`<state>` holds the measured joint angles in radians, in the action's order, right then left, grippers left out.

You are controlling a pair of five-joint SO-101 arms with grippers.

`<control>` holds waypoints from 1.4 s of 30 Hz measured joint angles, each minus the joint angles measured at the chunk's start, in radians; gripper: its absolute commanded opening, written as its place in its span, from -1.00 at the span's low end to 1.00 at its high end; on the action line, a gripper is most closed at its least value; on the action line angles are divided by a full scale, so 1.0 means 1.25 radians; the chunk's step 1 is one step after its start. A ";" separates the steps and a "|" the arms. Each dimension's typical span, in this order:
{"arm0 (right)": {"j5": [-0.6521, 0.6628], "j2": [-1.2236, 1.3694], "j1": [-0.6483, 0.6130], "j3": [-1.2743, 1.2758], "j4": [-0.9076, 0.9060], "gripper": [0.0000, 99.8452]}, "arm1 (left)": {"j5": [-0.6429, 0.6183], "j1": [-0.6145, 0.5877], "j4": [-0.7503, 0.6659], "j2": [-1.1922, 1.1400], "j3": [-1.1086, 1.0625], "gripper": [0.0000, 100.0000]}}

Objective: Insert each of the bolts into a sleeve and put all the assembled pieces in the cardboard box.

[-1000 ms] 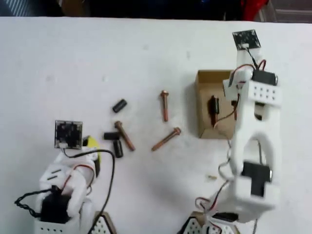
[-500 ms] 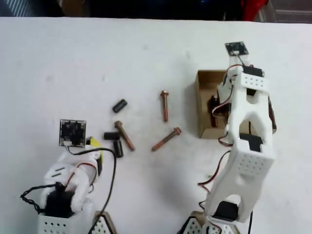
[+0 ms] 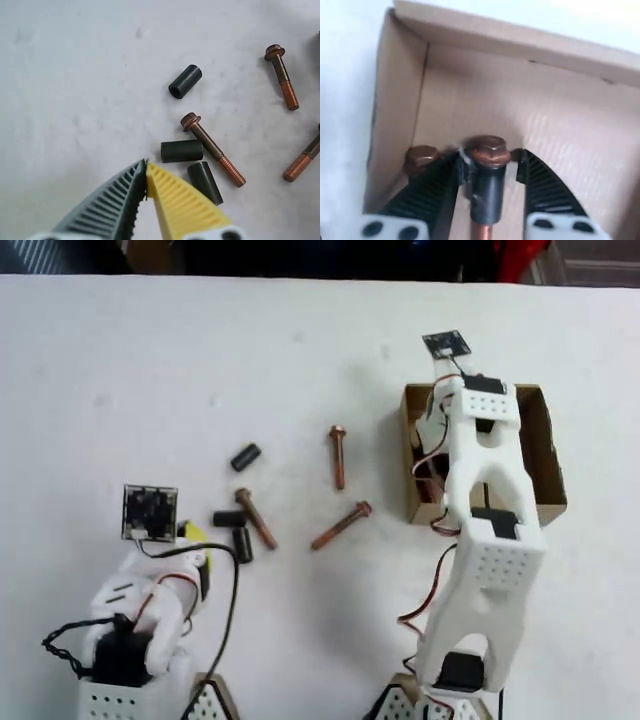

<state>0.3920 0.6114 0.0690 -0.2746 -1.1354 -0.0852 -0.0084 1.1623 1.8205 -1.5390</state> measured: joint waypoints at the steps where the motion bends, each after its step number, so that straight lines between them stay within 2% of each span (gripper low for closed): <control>1: 0.000 -0.007 0.000 0.000 -0.001 -0.72 | 0.000 0.000 0.000 0.000 0.000 -0.95; 7: 0.000 -0.131 -0.006 0.000 -0.064 -0.72 | 0.000 -0.049 -0.015 0.000 0.000 -0.95; 16: -0.001 -0.345 -0.087 0.000 -0.206 -0.72 | 0.000 -0.063 -0.018 0.000 0.000 -0.96; 27: -0.005 -0.616 -0.322 0.000 -0.412 -0.72 | 0.000 -0.066 0.025 0.000 0.029 -0.96; 35: -0.102 -0.728 -0.486 0.016 -0.457 -0.72 | 0.000 -0.179 0.025 0.000 0.031 -0.96; 42: -0.190 -0.732 -0.598 0.187 -0.439 -0.72 | 0.000 -0.265 0.025 0.000 0.031 -0.95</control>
<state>0.1542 -0.3030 -0.6782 -0.0414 -1.6847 -0.0852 -0.3399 1.1930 1.8205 -1.5006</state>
